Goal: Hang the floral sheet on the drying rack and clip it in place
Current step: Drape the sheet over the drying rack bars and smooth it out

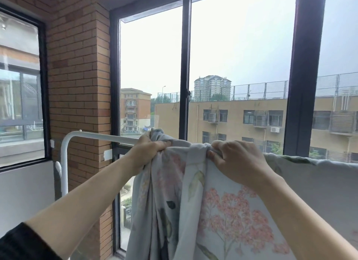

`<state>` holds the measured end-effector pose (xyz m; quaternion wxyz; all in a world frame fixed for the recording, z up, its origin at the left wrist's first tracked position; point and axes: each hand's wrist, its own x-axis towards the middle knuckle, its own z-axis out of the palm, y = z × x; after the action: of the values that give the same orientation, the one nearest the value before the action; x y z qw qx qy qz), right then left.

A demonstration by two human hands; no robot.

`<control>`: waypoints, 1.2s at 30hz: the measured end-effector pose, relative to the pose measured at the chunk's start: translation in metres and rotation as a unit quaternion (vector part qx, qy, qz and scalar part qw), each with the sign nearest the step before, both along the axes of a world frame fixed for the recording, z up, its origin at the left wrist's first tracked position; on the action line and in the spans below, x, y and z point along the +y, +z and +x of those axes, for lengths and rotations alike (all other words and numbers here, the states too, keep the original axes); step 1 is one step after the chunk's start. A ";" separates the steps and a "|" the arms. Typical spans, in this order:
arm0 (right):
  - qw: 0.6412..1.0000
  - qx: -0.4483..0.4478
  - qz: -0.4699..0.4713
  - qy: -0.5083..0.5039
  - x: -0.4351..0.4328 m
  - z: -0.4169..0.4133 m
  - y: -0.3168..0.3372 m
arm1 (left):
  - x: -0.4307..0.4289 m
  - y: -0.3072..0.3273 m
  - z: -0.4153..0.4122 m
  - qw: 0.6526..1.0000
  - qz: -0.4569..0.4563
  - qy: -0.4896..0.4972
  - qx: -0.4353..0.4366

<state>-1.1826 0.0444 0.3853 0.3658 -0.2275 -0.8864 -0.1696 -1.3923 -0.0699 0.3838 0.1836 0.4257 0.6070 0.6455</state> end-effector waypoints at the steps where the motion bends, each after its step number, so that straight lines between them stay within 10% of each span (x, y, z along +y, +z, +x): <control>1: 1.000 0.002 -0.002 0.001 -0.001 0.000 0.000 | 0.000 0.003 0.002 1.000 0.000 0.002 0.005; 14: 0.999 0.028 0.026 0.015 0.005 0.007 -0.004 | -0.009 0.013 -0.058 0.946 0.053 0.279 0.158; 24: 0.999 -0.015 -0.049 0.002 0.001 -0.007 0.006 | -0.017 0.003 -0.071 0.911 -0.058 0.290 0.287; 36: 0.997 -0.023 -0.067 -0.013 -0.022 -0.062 0.008 | -0.018 -0.019 -0.077 0.972 -0.033 0.204 0.113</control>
<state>-1.2448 0.0220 0.3934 0.3275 -0.2586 -0.9009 -0.1198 -1.4694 -0.0878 0.3647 -0.0078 0.3570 0.7185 0.5969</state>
